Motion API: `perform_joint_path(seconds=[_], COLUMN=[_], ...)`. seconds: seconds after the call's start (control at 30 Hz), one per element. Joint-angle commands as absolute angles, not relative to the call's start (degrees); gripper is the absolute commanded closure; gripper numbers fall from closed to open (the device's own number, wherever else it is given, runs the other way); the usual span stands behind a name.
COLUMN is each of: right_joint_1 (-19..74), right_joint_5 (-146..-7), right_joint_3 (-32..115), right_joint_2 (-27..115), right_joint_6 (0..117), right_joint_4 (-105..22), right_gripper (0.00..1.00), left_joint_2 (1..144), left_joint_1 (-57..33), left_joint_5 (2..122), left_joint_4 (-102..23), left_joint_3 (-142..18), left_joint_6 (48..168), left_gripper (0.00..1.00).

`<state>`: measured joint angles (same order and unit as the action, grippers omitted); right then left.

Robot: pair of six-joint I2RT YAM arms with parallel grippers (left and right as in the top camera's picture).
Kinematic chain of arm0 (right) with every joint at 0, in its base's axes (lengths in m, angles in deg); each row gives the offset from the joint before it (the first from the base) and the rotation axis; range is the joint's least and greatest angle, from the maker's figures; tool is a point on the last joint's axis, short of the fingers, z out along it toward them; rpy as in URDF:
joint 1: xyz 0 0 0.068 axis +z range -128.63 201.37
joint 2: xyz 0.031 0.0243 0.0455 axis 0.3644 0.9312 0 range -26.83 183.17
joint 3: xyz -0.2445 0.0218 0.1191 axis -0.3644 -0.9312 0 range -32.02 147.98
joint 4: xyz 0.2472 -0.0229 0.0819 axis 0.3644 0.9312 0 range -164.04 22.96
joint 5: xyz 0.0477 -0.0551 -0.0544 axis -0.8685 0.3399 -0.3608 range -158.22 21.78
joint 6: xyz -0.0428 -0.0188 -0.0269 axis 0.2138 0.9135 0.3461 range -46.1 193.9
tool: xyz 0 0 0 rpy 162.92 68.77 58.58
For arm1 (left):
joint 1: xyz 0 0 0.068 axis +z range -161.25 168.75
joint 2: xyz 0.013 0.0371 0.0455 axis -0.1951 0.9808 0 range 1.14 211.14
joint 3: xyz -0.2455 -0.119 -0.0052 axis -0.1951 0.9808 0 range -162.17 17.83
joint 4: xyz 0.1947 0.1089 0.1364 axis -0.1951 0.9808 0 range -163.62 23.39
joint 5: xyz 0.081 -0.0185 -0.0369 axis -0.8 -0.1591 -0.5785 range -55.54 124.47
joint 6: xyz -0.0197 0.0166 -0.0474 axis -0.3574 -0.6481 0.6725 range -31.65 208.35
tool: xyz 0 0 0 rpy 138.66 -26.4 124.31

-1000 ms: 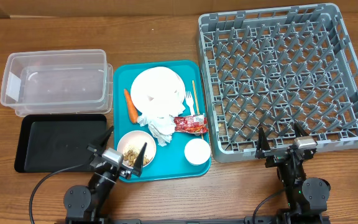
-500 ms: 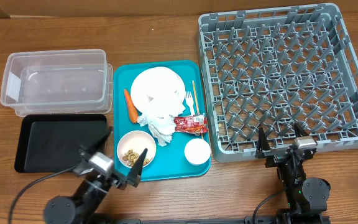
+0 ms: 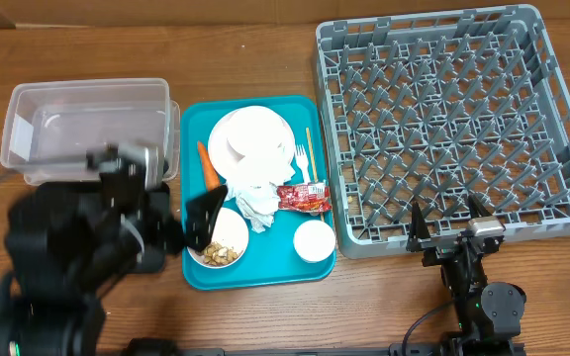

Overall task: Sort waste into correct bins and load items into the dishwasher
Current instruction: 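Move the left gripper over the teal tray toward the white tissues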

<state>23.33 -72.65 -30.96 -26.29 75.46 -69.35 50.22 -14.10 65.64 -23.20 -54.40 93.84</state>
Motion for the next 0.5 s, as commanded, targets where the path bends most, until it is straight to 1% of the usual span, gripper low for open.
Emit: perform_joint_path(seconds=[0.0, 0.1, 0.3, 0.37, 0.47], right_joint_1=[23.2, 23.2, 23.2, 23.2, 23.2], right_joint_5=[-72.3, -72.3, -72.3, -72.3, -72.3], right_joint_3=[-31.6, -31.6, -31.6, -31.6, -31.6], right_joint_2=[-26.6, -26.6, -26.6, -26.6, -26.6], right_joint_6=[75.6, 75.6, 75.6, 75.6, 75.6], right_joint_4=[-69.6, -69.6, -69.6, -69.6, -69.6], right_gripper=[0.0, 0.0, 0.0, 0.0, 0.0], left_joint_2=[55.9, 59.7, 66.4, 68.1, 69.6], left_joint_1=[-14.0, -14.0, -14.0, -14.0, -14.5], left_joint_5=[74.3, 77.8, 77.6, 74.3, 62.7], left_joint_4=[-22.9, -22.6, -20.5, -18.2, -13.8], left_joint_3=[-58.1, -58.1, -58.1, -58.1, -58.1], left_joint_6=[94.8, 94.8, 94.8, 96.7, 102.3], left_gripper=[0.0, 0.0, 0.0, 0.05, 0.08])
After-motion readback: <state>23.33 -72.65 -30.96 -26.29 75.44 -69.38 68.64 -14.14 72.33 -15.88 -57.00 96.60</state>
